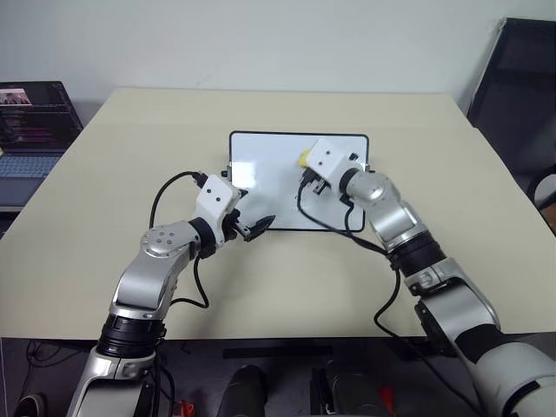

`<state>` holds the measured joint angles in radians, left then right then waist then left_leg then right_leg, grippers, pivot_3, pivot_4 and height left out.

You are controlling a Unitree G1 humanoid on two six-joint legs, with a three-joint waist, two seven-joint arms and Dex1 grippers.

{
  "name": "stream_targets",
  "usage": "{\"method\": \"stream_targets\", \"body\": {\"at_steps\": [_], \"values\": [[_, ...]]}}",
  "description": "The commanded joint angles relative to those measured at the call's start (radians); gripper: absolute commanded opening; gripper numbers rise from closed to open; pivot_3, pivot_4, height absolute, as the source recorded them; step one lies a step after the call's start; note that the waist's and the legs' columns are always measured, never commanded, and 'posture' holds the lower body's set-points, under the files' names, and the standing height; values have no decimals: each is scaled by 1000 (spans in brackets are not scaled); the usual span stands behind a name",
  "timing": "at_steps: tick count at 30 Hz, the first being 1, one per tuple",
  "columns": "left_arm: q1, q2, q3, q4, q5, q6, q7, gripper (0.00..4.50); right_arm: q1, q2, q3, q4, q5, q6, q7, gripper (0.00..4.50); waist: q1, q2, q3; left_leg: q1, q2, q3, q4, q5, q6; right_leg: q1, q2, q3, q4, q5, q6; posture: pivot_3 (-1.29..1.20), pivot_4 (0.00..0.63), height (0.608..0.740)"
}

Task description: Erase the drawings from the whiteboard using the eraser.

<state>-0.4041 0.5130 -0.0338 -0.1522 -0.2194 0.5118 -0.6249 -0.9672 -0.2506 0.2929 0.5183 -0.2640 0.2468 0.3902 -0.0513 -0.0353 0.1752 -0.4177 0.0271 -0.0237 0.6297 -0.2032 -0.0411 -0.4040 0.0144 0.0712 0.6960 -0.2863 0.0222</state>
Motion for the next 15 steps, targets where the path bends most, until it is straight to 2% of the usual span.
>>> {"method": "stream_targets", "body": {"at_steps": [1,7,12,15], "values": [[-17,-2,9,-34,-4,-11,2,4500,18,-21,-19,-7,5,24,26,1102,-1,0,0,0,0,0,0,0,0,0,0,0,0,0,0,0,150,740],[-11,-4,25,-36,-16,6,11,4500,124,-61,-27,-161,27,77,95,1102,0,0,0,0,0,0,0,0,0,0,0,0,0,0,0,0,150,740],[2,4,39,-39,-23,18,14,4500,168,-65,-104,-332,88,160,108,1102,0,0,0,0,0,0,0,0,0,0,0,0,0,0,0,0,150,740],[5,9,54,-37,-30,21,14,4500,194,-51,-168,-477,177,252,140,1102,0,0,0,-1,0,0,0,0,0,-1,0,0,0,0,0,0,150,740]]}}
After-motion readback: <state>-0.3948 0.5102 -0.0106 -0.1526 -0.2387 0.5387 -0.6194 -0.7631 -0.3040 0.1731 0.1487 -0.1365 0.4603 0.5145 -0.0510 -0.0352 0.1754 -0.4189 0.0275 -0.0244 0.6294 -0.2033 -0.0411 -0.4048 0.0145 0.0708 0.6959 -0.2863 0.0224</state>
